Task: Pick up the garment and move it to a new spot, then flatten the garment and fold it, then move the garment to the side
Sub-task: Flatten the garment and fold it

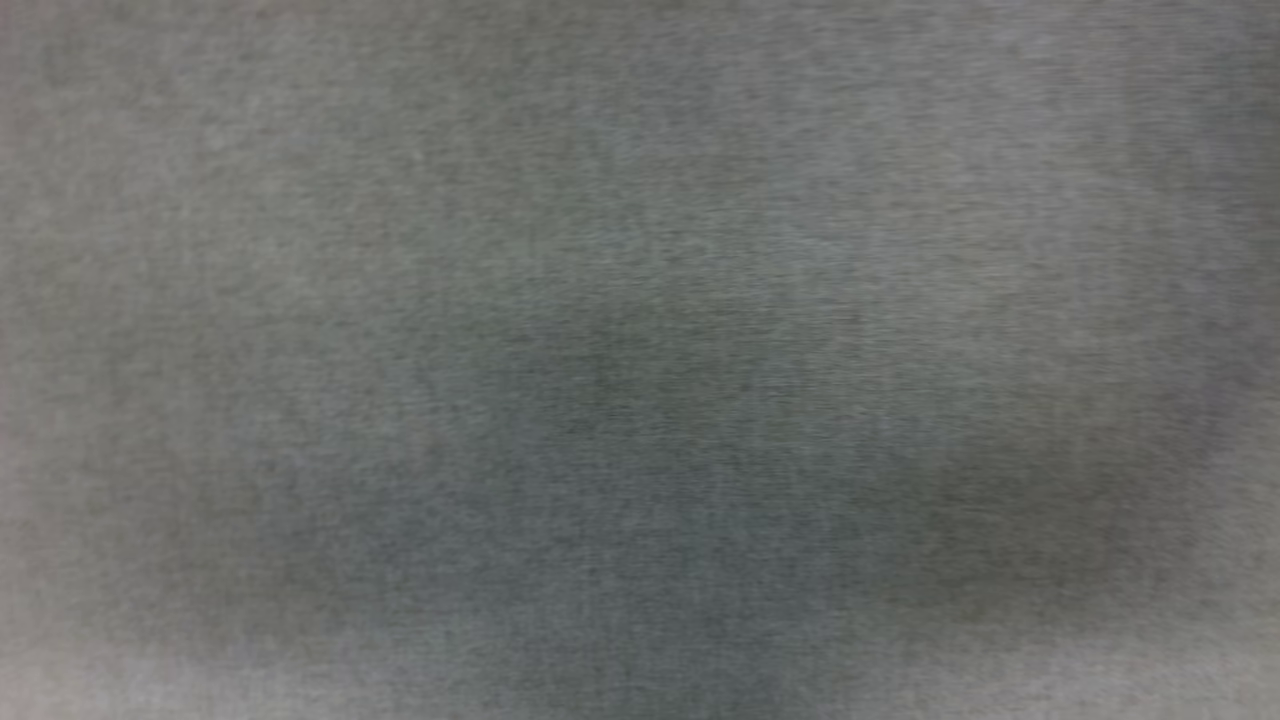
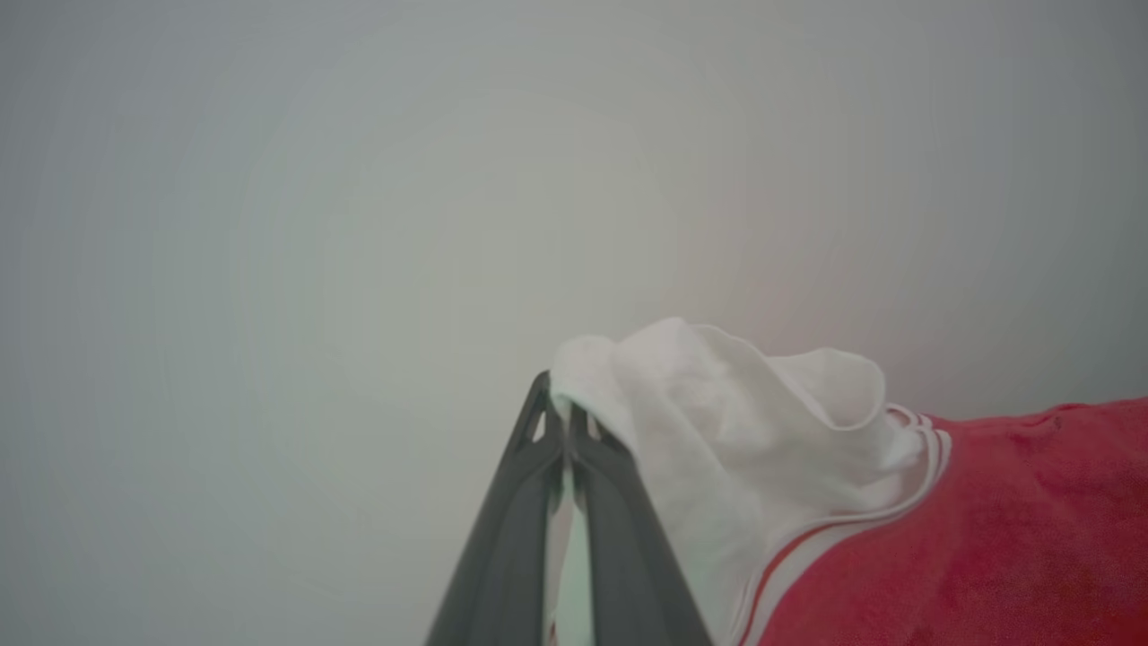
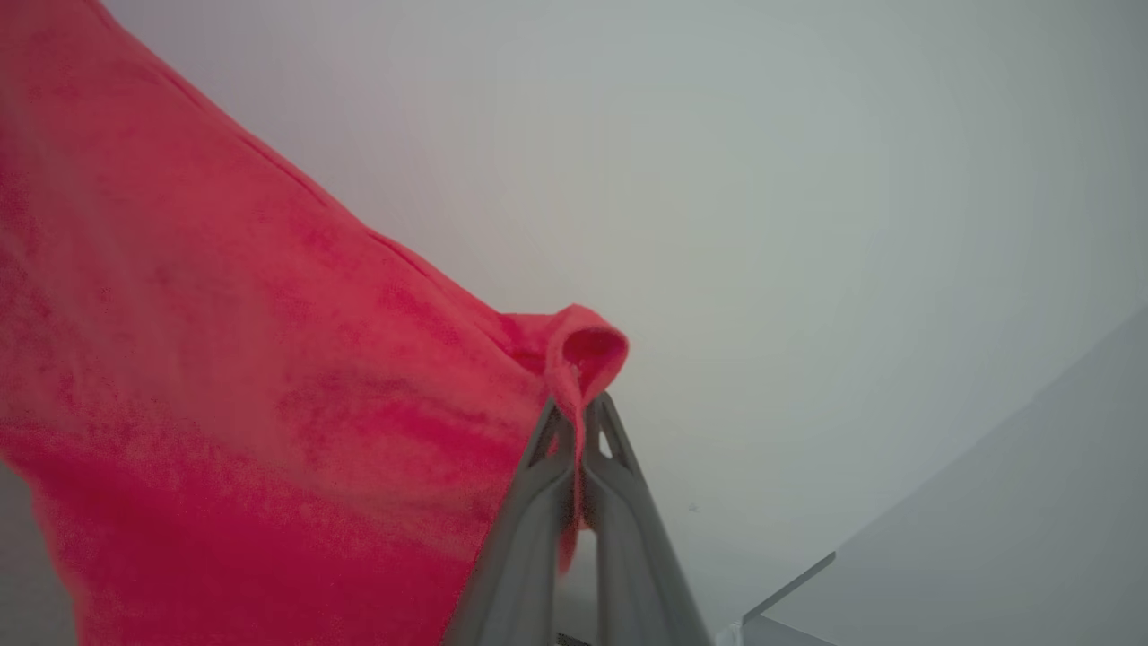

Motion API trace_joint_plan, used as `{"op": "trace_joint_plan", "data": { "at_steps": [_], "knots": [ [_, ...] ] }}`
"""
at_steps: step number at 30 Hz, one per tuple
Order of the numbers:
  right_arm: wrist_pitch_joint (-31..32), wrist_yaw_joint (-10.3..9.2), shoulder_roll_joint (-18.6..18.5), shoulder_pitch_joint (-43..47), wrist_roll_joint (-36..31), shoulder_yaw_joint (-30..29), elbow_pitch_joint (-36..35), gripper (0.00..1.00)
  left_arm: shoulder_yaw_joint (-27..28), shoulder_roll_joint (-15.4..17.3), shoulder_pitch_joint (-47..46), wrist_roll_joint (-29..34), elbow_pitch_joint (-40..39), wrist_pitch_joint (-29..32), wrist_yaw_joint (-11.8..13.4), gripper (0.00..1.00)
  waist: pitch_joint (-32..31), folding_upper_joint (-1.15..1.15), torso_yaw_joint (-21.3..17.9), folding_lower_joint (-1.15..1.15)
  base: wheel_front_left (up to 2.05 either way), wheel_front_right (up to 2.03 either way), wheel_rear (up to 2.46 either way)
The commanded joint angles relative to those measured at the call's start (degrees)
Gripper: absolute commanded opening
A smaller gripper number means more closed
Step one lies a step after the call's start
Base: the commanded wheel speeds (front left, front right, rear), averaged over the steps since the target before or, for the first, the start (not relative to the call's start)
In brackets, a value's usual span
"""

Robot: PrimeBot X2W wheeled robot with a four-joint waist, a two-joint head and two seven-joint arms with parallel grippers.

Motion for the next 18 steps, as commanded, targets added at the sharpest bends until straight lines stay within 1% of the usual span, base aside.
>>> {"op": "trace_joint_plan", "data": {
  "at_steps": [1, 4, 9, 13, 14, 18],
  "knots": [
    [-0.3, -0.08, 0.1, 0.5, -0.1, -0.1, 0.2, 0.00, 0.1, -0.2, 0.5, -0.3, 0.1, -0.3, 0.1, 0.00, 0.9, 0.00, 2.6, 0.00, 0.00, 0.00, 0.00],
    [-0.2, -0.07, 1.6, 3.0, -1.4, 1.1, 1.3, 0.00, -0.7, -0.8, 4.4, -1.8, 0.1, 0.0, 0.1, 0.00, -0.8, 0.00, 3.5, 0.00, 0.00, 0.00, 0.00],
    [-0.2, -0.07, 1.6, 5.3, -1.1, 2.9, 0.2, 0.00, -2.1, -0.3, 10.7, -5.4, -1.9, 2.1, 0.1, 0.00, -4.4, 0.00, 4.6, 0.00, 0.00, 0.00, 0.00],
    [-0.1, -0.08, -0.3, 8.8, 0.6, 5.2, -2.9, 0.00, -3.6, 1.2, 16.9, -8.7, -5.2, 3.7, 0.1, 0.00, -8.8, 0.00, 5.3, 0.00, 0.00, 0.00, 0.00],
    [0.0, -0.08, -0.8, 9.8, 1.5, 5.7, -3.8, 0.00, -4.6, 2.0, 18.2, -8.8, -6.4, 4.2, 0.1, 0.00, -10.0, 0.00, 5.4, 0.00, 0.00, 0.00, 0.00],
    [0.7, -0.07, -3.6, 15.9, 4.3, 9.1, -8.3, 0.00, -7.8, 4.8, 26.0, -12.4, -11.9, 7.0, 0.1, 0.00, -15.3, 0.00, 5.8, 0.00, 0.00, 0.00, 0.00]
  ]
}}
